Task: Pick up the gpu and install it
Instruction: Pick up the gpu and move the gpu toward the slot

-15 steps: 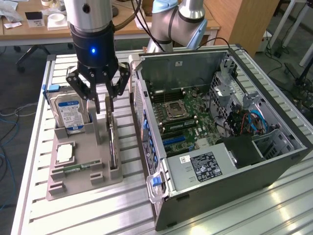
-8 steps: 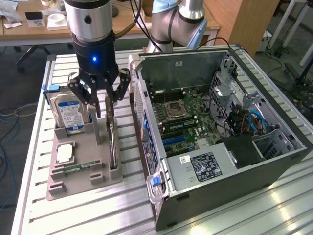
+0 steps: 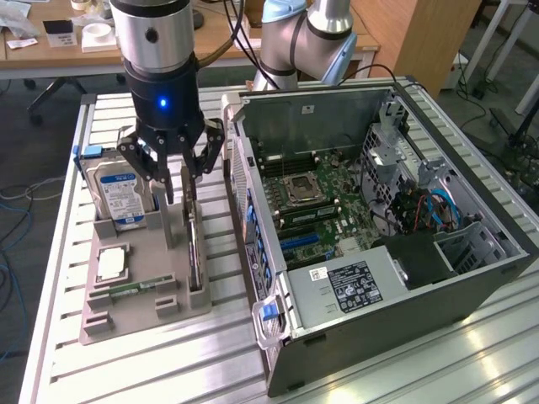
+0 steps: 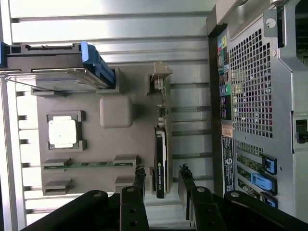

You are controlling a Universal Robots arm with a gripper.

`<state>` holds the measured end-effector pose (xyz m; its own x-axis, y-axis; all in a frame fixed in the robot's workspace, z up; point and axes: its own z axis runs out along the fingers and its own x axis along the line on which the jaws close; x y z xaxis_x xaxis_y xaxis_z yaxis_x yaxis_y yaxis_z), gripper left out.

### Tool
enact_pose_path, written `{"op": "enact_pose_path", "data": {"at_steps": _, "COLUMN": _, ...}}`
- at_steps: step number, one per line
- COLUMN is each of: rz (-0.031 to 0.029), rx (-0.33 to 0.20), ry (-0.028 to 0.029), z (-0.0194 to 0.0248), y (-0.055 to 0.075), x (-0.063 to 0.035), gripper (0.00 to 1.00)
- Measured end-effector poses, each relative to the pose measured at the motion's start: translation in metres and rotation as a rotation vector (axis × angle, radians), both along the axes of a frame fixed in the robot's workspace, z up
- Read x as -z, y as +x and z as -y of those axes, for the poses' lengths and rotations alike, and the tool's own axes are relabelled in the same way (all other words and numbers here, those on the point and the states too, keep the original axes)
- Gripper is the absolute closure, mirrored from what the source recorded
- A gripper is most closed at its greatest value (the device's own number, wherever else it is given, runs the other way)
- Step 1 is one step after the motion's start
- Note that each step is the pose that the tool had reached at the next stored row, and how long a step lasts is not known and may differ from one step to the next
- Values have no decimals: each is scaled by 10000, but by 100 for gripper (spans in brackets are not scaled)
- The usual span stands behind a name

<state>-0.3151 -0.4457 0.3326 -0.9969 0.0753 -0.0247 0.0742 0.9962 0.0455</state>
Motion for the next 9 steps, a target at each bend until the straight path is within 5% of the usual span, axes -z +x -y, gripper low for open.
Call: {"op": "enact_pose_path", "data": {"at_steps": 9, "rz": -3, "rx": -1, "ry": -2, "z": 0, "y": 0, "x": 146, "gripper": 58}}
